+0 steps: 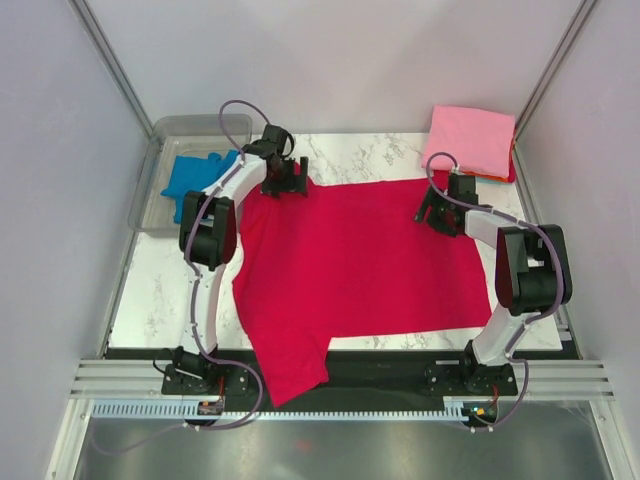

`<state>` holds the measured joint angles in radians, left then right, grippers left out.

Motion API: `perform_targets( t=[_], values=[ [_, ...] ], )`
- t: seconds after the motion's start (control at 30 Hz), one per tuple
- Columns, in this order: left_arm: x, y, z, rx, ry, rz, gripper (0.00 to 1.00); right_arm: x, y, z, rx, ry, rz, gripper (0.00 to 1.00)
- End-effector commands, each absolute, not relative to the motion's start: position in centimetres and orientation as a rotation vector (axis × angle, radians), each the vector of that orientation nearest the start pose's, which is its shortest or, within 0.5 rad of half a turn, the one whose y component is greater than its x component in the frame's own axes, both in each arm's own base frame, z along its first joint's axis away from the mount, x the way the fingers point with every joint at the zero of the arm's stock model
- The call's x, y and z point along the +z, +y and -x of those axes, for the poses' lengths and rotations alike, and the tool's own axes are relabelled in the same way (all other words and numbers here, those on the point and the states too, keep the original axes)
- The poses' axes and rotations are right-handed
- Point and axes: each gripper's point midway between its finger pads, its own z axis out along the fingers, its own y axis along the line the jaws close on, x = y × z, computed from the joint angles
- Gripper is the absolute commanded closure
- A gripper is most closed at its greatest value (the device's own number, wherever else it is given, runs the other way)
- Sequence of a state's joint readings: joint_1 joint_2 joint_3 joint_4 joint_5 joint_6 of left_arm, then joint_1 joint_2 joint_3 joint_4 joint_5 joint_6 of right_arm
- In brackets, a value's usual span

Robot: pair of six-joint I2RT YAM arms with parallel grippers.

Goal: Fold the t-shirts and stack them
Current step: Flatten the tshirt out

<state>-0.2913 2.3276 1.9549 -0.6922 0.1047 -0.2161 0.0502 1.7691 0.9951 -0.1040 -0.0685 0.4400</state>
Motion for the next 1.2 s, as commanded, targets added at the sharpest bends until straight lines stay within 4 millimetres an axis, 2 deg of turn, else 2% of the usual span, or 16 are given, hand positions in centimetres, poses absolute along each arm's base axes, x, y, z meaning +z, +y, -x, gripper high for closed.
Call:
perform_targets(
  t=[0.0, 0.13, 0.17, 0.37, 0.57, 0.6, 0.63, 0.67, 0.73, 0.8, 0.83, 0.87, 1.03, 1.07, 1.1, 1.17],
  values=[
    [2.8, -19.0, -52.7, -0.289, 2.637, -0.178, 0.04, -1.6, 3.0, -39.0, 0.248, 2.526, -0.637, 0.21],
    [2.5, -21.2, -54.0, -0.312, 2.608, -0.25, 0.04, -2.8, -0.7, -37.7, 0.224, 2.493, -0.821, 0.21],
    [1.4, -21.5, -54.2, -0.319, 2.619, -0.259, 0.04, -2.7, -1.0, -37.7, 0.22, 2.485, -0.825, 0.21],
    [3.3, -23.2, -57.5, -0.335, 2.499, -0.337, 0.01, -2.5, -1.0, -39.2, 0.274, 2.489, -0.817, 0.23],
    [12.4, -21.4, -58.5, -0.222, 2.344, -0.306, 0.0, 0.0, 1.4, -40.5, 0.379, 2.475, -0.677, 0.26],
    [17.5, -21.3, -57.7, -0.241, 2.274, -0.27, 0.0, 1.6, 1.6, -41.2, 0.381, 2.446, -0.643, 0.26],
    [19.4, -20.6, -56.9, -0.213, 2.257, -0.236, 0.0, 2.4, 2.0, -41.2, 0.376, 2.447, -0.618, 0.25],
    [18.5, -20.1, -55.4, -0.196, 2.299, -0.229, 0.0, 3.5, 2.0, -41.6, 0.375, 2.428, -0.597, 0.25],
    [24.8, -19.5, -52.1, -0.19, 2.217, -0.192, 0.0, 7.1, 2.6, -42.3, 0.386, 2.373, -0.545, 0.25],
    [24.3, -19.1, -48.3, -0.187, 2.265, -0.178, 0.0, 10.4, 2.9, -42.4, 0.376, 2.325, -0.488, 0.24],
    [28.3, -18.4, -45.6, -0.214, 2.198, -0.149, 0.0, 11.9, 3.3, -42.3, 0.368, 2.323, -0.464, 0.23],
    [25.3, -18.2, -43.0, -0.206, 2.275, -0.159, 0.0, 12.7, 3.2, -42.0, 0.338, 2.316, -0.45, 0.23],
    [22.5, -16.9, -30.9, -0.311, 2.356, -0.048, 0.02, 17.6, 4.9, -38.0, 0.332, 2.254, -0.361, 0.21],
    [18.5, -16.3, -27.7, -0.296, 2.452, -0.05, 0.02, 17.9, 5.2, -37.2, 0.341, 2.249, -0.35, 0.2],
    [19.3, -16.8, -24.9, -0.39, 2.426, -0.012, 0.04, 18.3, 5.3, -35.7, 0.347, 2.232, -0.346, 0.19],
    [14.8, -16.4, -20.0, -0.424, 2.56, 0.012, 0.05, 18.3, 5.7, -34.0, 0.359, 2.229, -0.343, 0.18]
  ],
)
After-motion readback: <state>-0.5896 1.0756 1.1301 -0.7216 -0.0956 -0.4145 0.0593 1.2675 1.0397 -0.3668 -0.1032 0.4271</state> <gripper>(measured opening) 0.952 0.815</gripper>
